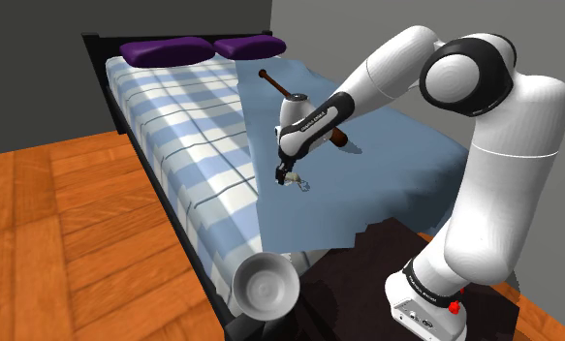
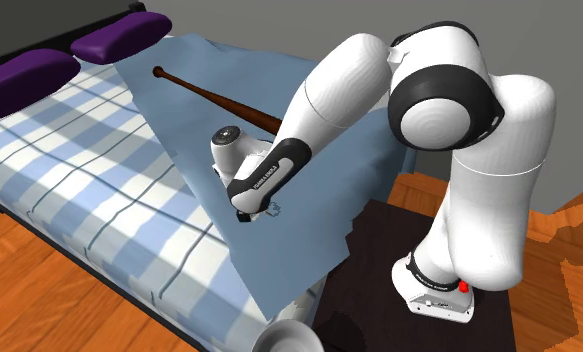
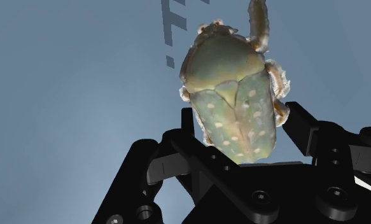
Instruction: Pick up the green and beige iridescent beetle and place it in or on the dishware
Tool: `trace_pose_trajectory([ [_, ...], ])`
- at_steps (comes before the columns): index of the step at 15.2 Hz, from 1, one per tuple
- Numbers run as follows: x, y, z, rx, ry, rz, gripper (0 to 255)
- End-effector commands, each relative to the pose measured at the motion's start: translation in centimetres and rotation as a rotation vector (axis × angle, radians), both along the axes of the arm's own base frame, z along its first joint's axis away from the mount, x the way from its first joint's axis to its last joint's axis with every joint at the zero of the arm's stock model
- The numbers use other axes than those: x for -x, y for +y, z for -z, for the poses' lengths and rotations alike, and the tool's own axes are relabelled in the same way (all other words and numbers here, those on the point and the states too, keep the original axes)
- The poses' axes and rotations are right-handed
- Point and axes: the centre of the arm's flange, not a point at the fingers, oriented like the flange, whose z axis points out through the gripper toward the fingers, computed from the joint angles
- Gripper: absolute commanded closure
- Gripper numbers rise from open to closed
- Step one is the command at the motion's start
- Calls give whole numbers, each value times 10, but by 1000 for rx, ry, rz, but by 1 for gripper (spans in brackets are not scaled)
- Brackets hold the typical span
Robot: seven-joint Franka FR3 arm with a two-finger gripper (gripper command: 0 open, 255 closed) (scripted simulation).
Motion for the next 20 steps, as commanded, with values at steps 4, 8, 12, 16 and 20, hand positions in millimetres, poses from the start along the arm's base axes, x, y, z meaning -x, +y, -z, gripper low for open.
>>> trace_pose_trajectory([
  [4, 0, 0, -21, 0, 0, 0, 255],
  [8, 0, 0, -42, 0, 0, 0, 255],
  [12, 0, 0, -63, 0, 0, 0, 255],
  [16, 0, 0, -84, 0, 0, 0, 255],
  [20, 0, 0, -105, 0, 0, 0, 255],
])
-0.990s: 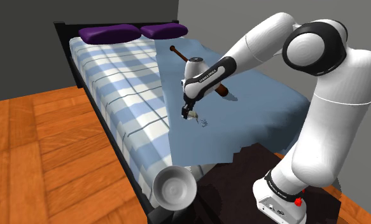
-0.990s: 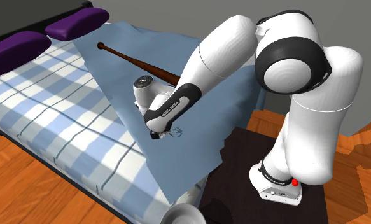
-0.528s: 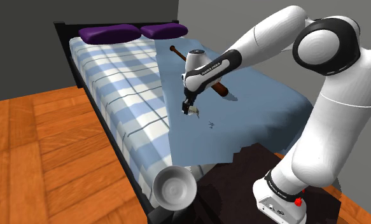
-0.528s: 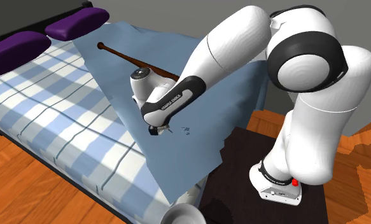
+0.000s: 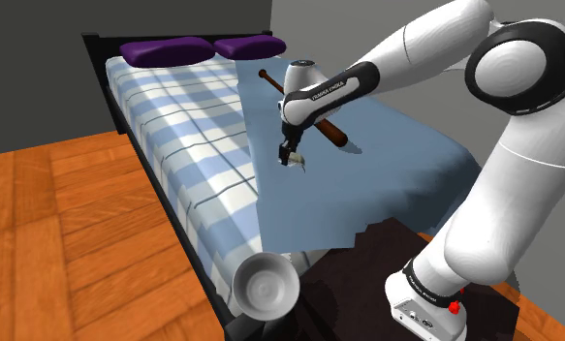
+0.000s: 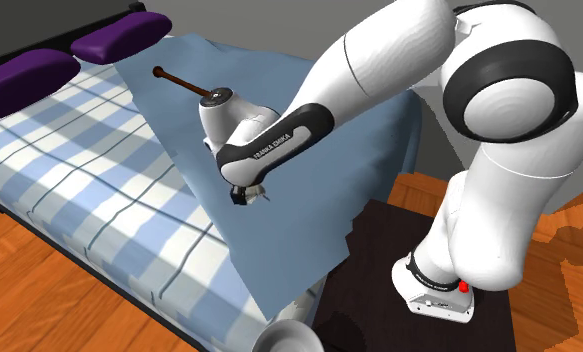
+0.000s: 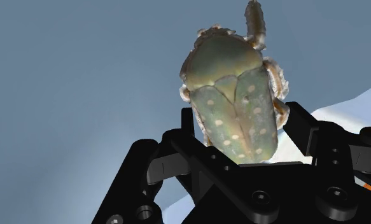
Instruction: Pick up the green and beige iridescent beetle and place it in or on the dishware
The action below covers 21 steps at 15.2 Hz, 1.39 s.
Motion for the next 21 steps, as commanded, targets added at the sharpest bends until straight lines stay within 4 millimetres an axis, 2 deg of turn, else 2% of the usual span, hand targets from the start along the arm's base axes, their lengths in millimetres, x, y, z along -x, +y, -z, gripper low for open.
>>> trace_pose_trajectory([
  [1, 0, -1, -11, 0, 0, 0, 255],
  [4, 0, -1, -22, 0, 0, 0, 255],
  [21, 135, 178, -26, 0, 0, 0, 255],
])
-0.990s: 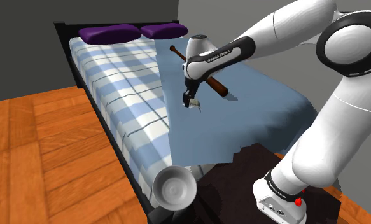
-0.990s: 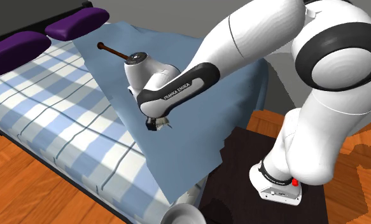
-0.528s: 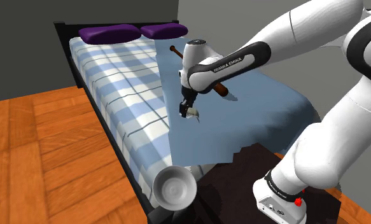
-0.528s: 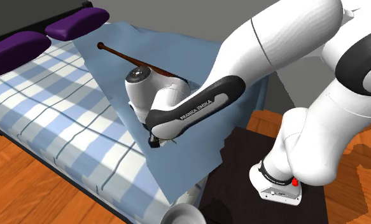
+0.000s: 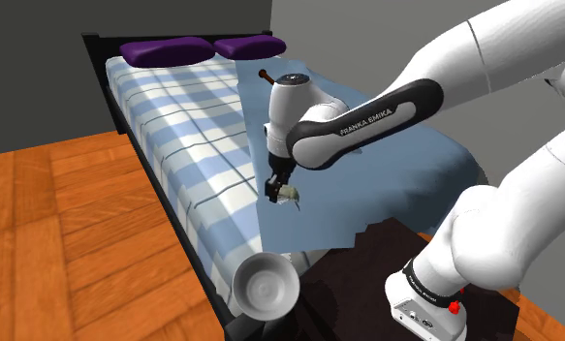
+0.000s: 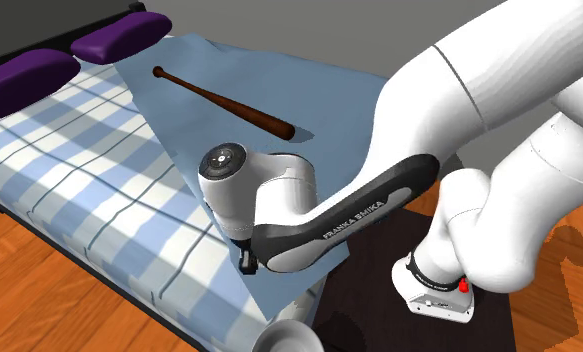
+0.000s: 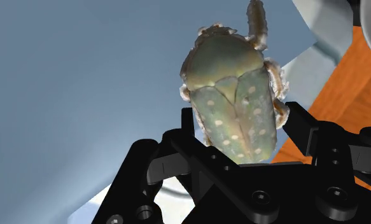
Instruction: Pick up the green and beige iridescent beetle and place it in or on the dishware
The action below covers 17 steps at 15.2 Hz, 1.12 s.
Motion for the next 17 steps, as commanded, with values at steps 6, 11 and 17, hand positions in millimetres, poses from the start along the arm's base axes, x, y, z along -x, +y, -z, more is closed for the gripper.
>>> trace_pose_trajectory([
  [6, 57, 74, -1, 0, 0, 2, 255],
  [11, 97, 127, -3, 0, 0, 2, 255],
  [17, 134, 175, 7, 0, 0, 2, 255],
])
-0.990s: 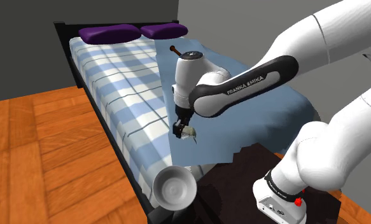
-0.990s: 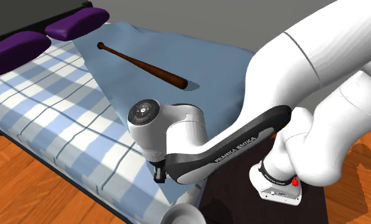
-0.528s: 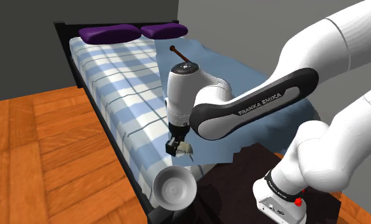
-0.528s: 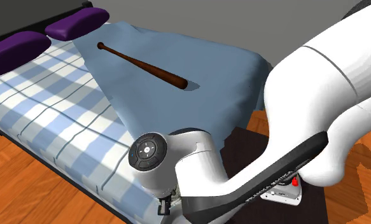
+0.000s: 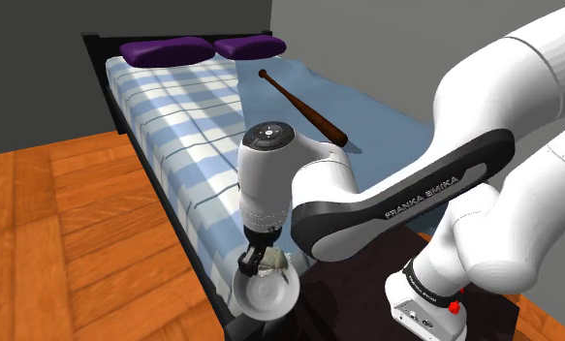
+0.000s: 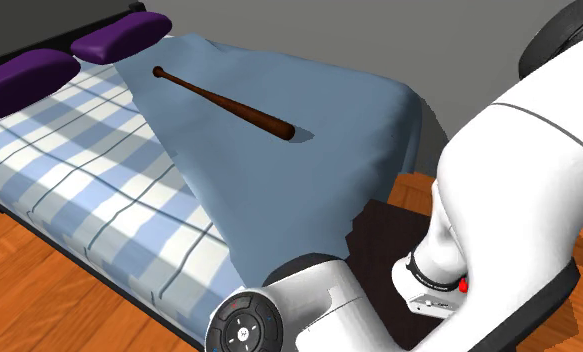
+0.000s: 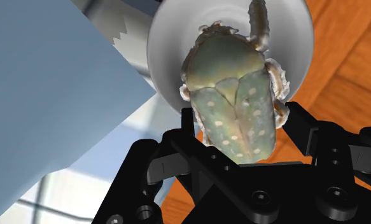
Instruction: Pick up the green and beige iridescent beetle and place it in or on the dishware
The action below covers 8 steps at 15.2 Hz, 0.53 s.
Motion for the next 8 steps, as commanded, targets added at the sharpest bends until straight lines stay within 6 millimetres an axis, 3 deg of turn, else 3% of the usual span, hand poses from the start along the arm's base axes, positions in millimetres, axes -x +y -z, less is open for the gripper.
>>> trace_pose_trajectory([
  [1, 4, 3, 10, 0, 0, 2, 255],
  [8, 4, 3, 47, 0, 0, 2, 255],
])
